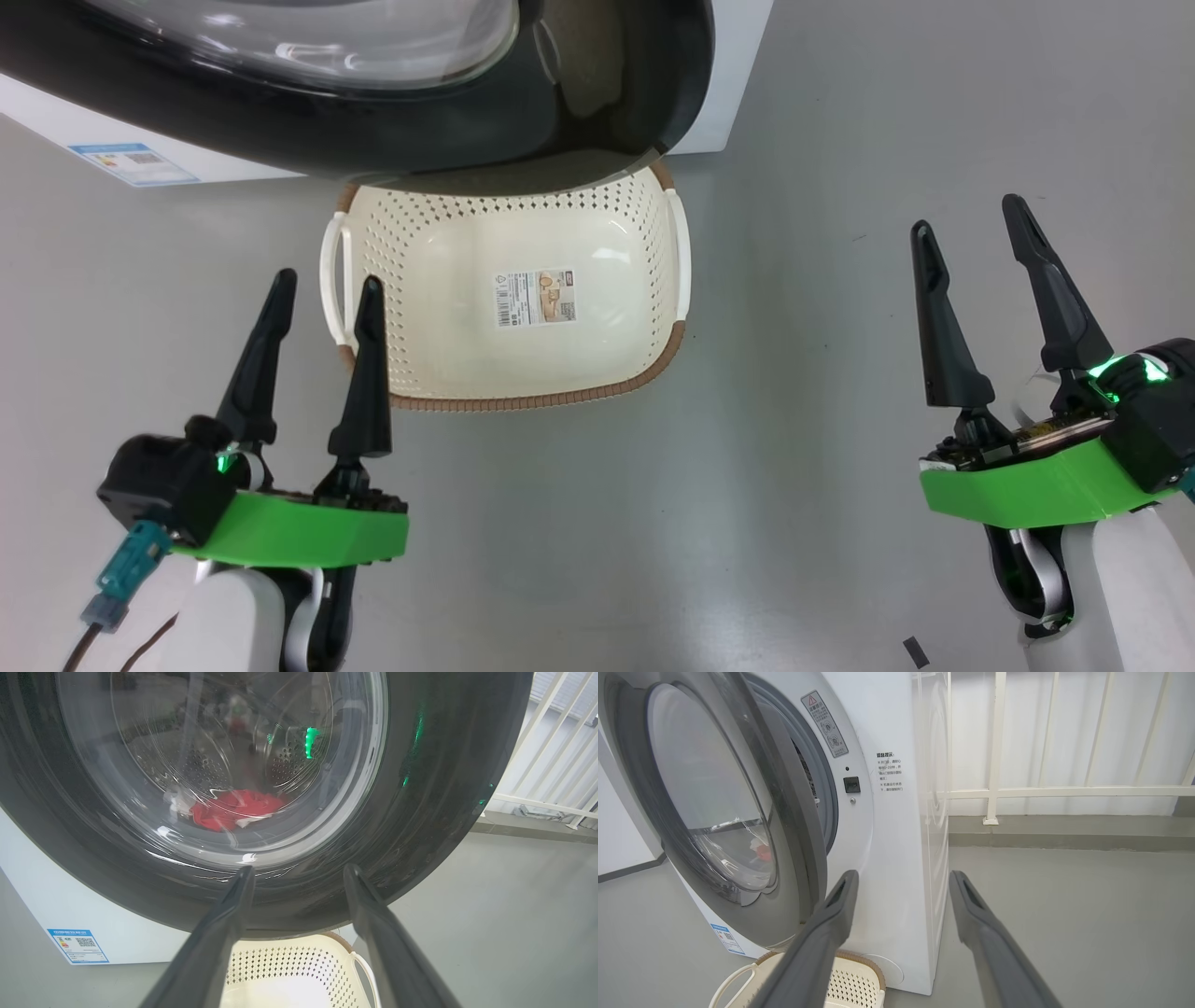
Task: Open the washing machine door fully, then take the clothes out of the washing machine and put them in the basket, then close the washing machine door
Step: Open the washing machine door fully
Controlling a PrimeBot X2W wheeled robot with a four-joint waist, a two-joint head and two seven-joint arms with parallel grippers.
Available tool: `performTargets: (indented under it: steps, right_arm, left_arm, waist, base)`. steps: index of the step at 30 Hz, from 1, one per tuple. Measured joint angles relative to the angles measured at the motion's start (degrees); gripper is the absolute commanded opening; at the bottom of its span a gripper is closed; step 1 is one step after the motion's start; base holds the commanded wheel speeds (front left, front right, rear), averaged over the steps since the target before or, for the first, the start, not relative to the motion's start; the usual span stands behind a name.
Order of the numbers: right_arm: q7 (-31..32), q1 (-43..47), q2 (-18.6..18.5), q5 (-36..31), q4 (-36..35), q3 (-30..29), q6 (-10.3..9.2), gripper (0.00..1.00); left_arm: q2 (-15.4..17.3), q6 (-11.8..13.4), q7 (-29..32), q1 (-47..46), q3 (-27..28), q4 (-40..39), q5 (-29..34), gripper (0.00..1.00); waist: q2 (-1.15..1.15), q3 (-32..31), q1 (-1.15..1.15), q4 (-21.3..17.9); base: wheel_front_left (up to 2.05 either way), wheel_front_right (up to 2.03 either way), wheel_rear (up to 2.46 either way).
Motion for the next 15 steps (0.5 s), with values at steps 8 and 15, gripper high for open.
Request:
performTargets:
  steps: [8, 15]
  right_arm:
    - [0.00, 0.00, 0.01, -0.05, -0.02, -0.01, 0.00, 1.00]
    - [0.00, -0.02, 0.02, 1.09, 0.09, -0.32, 0.00, 0.00]
  left_arm:
    - [0.00, 0.00, 0.00, -0.01, -0.04, 0.00, 0.00, 1.00]
    - [0.00, 0.00, 0.00, -0.03, -0.22, 0.00, -0.01, 1.00]
  waist:
    - [0.00, 0.25, 0.00, 0.13]
    - [0.00, 0.54, 0.00, 0.64]
  base:
    - [0.00, 0.00, 0.00]
    - [0.00, 0.00, 0.00]
